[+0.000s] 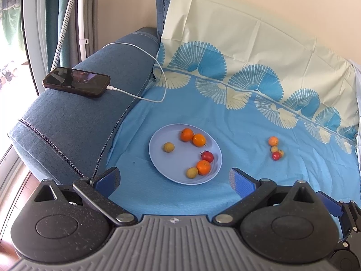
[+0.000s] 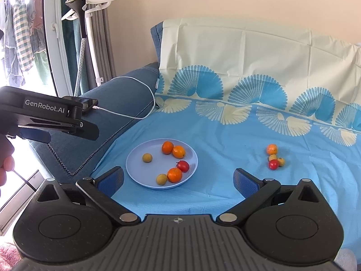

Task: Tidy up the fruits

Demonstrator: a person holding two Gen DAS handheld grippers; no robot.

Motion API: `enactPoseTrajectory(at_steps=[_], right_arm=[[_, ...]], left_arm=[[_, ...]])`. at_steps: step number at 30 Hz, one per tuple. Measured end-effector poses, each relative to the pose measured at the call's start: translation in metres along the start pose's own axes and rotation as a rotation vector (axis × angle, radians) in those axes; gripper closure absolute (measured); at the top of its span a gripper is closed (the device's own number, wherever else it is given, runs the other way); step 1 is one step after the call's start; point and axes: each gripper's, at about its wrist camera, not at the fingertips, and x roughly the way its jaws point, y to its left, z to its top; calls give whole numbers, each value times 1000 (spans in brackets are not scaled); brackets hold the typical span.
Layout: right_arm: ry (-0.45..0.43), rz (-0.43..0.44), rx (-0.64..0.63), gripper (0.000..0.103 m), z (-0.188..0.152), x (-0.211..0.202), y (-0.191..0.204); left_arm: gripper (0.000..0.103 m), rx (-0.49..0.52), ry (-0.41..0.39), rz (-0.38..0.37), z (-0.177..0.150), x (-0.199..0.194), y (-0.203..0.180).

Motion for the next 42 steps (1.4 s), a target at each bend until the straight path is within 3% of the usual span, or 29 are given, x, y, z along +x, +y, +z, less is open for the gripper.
enactPoseTrajectory(at_steps=[18, 25, 28, 34, 42], right_arm=[[8, -18, 43, 1, 0, 8, -9], [-4, -82, 81, 1, 3, 4, -33], [-48, -136, 104, 1, 5, -9, -50], [-48, -217, 169, 1, 1, -13, -84], [-35, -230, 221, 1, -2, -3, -110]], left_arm=[[0, 35, 27, -3, 7, 18, -20], [0, 87, 69, -53, 28, 41, -54], [0, 96, 39, -67, 37, 47, -73], [0, 120, 44, -92, 48, 61, -105], [0, 133, 76, -93, 55, 80, -128]])
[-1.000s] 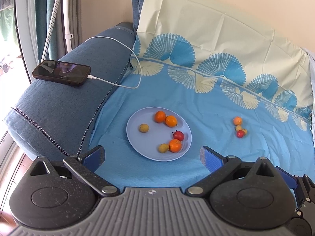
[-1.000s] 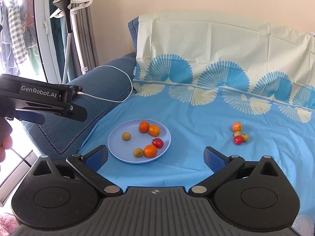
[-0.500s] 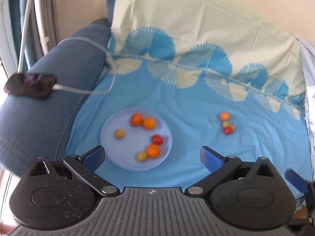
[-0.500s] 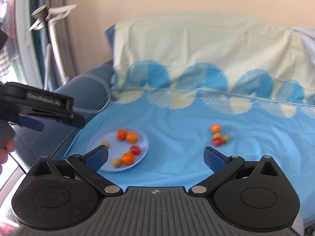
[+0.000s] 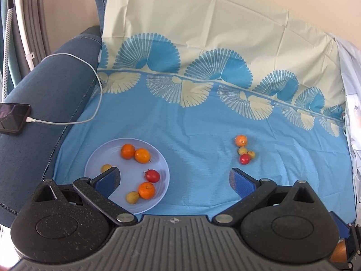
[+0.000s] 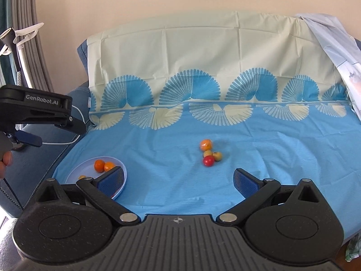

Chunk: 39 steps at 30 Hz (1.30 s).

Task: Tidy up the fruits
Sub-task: 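Move both open tools toward the remaining fruit cluster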

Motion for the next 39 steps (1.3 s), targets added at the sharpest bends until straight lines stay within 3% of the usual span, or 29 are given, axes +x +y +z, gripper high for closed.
enactPoseTrajectory(at_steps=[10, 23, 28, 36, 39], right_arm=[[-2, -15, 24, 1, 5, 5, -13], [-7, -25, 23, 1, -2, 16, -16], [7, -99, 40, 1, -11, 56, -39], [49, -201, 44, 1, -16, 166, -83], [60, -246, 3, 1, -16, 208, -95]], left_arm=[[0, 11, 0, -28, 6, 5, -12], [0, 16, 1, 3, 11, 17, -11], [0, 49, 12, 33, 22, 50, -23], [0, 84, 73, 70, 49, 133, -46], [0, 103, 111, 49, 60, 174, -63]])
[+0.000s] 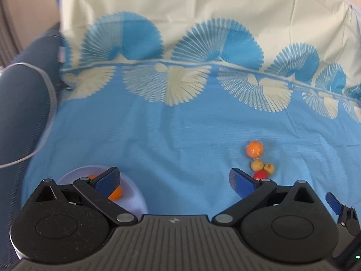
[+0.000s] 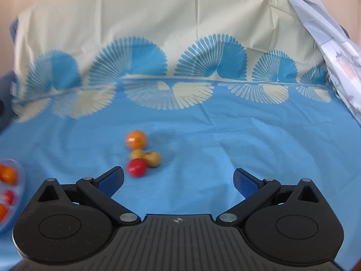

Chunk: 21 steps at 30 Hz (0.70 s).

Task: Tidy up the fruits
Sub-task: 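Move both open tools toward the remaining fruit cluster, then grasp a bagged mandarin with the left tool while the right grasps a yellow-brown fruit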

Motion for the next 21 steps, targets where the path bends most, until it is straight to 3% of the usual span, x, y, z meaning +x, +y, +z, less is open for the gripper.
enactPoseTrajectory(at_steps=[5, 8, 10, 14, 19, 21], right_arm=[[32, -13, -45, 1, 0, 65, -5], [62, 47, -83, 5, 1, 93, -4], [57, 94, -108, 12, 2, 104, -1], [48, 176, -135, 25, 4, 120, 8], [18, 201, -136, 42, 5, 122, 9], [16, 208, -155, 48, 3, 119, 9]], left_arm=[[0, 53, 81, -73, 29, 68, -41], [0, 104, 121, -134, 42, 103, -70], [0, 128, 163, -177, 48, 126, -89], [0, 145, 230, -191, 52, 169, -115], [1, 117, 304, -214, 48, 198, -121], [14, 117, 295, -200, 45, 198, -120]])
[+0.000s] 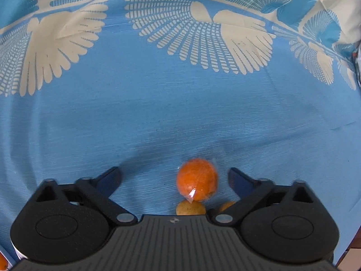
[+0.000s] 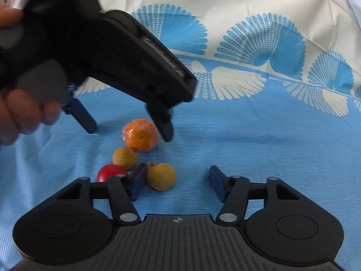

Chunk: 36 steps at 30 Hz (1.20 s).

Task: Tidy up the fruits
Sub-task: 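Grasp a bagged mandarin with the left tool while the right grasps a yellow-brown fruit, then carry the bagged mandarin and yellow fruit over the blue plate with both tools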

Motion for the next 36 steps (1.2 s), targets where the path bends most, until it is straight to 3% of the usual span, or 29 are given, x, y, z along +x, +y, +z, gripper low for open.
enactPoseTrajectory(at_steps=[1, 2, 3, 4, 10, 15, 20, 25, 36], right_arm=[[-1, 2, -11, 58, -1, -1, 1], [-4, 3, -21, 64, -2, -3, 3], [-4, -1, -30, 75, -2, -4, 4], [-2, -9, -39, 75, -2, -6, 5], [-5, -56, 23, 75, -4, -18, -3], [-30, -104, 68, 75, 6, -50, -17], [-98, -89, 87, 75, 9, -110, -19], [-92, -17, 119, 75, -2, -181, -7], [-82, 142, 68, 75, -20, -301, 61]], left_arm=[[18, 15, -12, 19, -2, -2, -1], [34, 27, -19, 24, -3, -6, -1], [59, 33, -19, 17, -5, -10, -2], [62, 31, -9, 12, -6, -12, -1], [62, -30, -46, 55, -10, -32, 14], [62, -68, -100, 95, -30, -83, 32], [62, -97, -146, 128, -80, -149, 52], [62, -141, -146, 142, -142, -208, 69], [62, -201, -205, 152, -252, -310, 98]])
